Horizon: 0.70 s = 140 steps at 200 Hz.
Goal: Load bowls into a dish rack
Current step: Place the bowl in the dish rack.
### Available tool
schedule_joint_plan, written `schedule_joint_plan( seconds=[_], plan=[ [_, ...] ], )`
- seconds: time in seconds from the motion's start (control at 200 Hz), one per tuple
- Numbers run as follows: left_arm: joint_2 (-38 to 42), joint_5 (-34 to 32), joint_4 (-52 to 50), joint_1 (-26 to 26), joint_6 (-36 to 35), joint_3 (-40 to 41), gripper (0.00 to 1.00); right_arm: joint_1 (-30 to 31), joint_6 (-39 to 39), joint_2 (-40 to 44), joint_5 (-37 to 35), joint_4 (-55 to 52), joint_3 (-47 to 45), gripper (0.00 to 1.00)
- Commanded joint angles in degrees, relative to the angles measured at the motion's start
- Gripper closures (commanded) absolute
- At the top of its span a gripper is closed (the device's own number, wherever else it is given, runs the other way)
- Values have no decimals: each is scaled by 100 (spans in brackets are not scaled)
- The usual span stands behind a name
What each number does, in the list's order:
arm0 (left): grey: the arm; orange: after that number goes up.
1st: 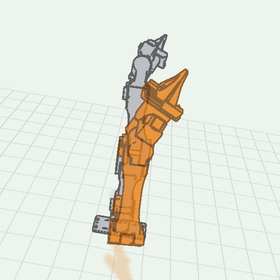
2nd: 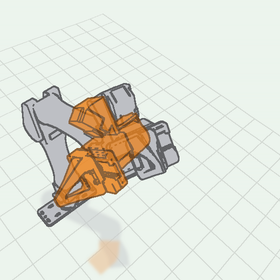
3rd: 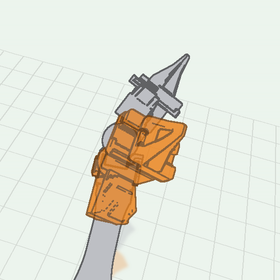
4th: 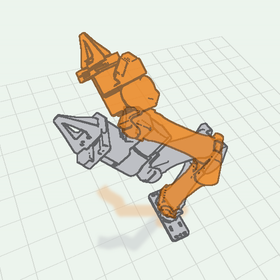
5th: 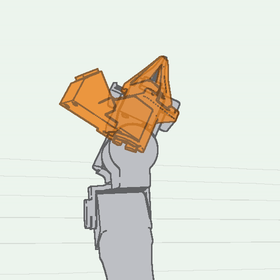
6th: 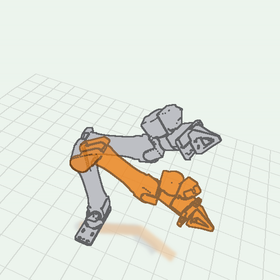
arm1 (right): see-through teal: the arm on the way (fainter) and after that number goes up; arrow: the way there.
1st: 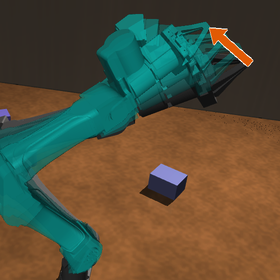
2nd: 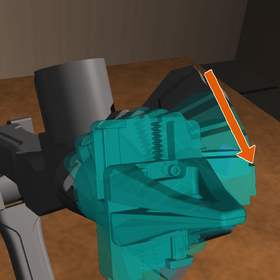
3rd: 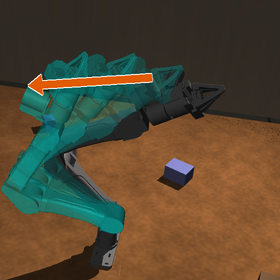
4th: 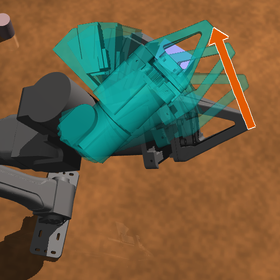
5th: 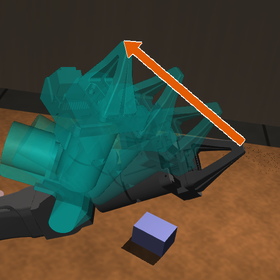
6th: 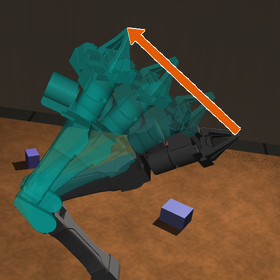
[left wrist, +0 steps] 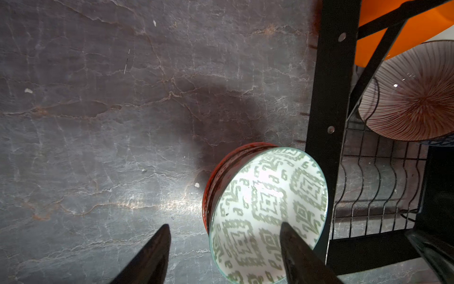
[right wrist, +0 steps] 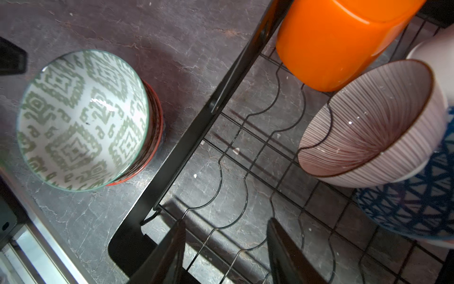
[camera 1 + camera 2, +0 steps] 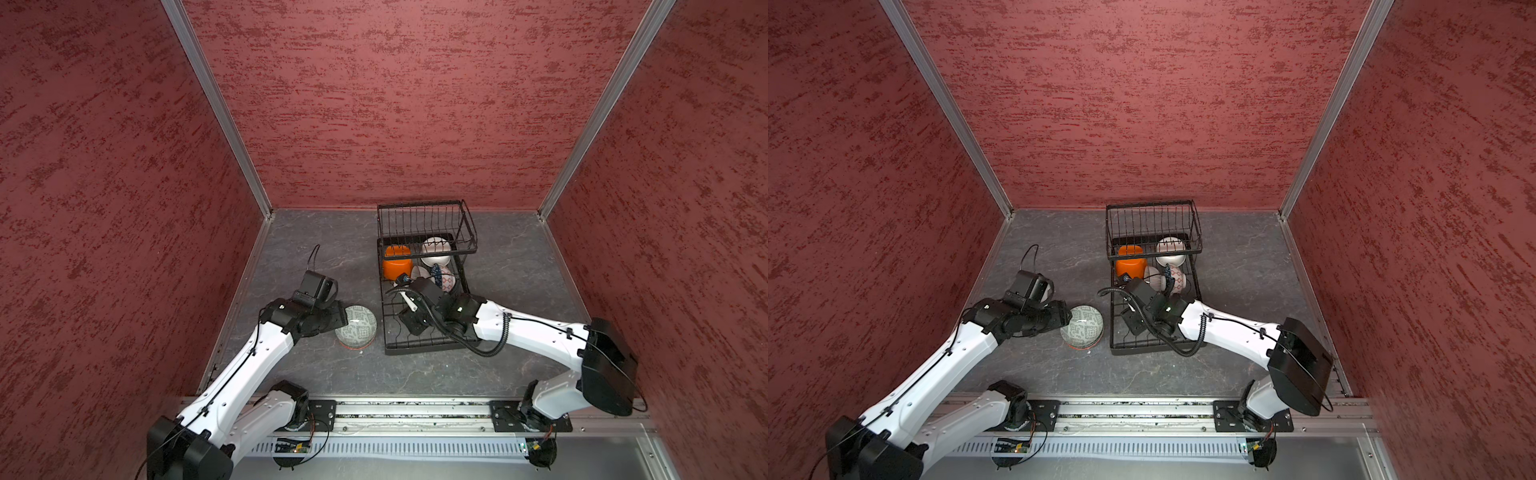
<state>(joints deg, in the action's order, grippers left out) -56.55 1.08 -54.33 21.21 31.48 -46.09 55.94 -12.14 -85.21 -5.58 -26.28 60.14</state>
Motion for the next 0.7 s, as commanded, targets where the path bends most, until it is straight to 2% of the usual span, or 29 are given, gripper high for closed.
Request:
schedule_joint_plan(
  seconds=[0.0, 0.696],
  plan=[
    [-98, -30, -139, 13, 127, -111, 31, 28, 118, 246, 146, 340, -78, 45],
    [-720, -480, -250, 512, 305, -163, 45, 29, -111, 881, -180, 1019, -581, 46]
  ],
)
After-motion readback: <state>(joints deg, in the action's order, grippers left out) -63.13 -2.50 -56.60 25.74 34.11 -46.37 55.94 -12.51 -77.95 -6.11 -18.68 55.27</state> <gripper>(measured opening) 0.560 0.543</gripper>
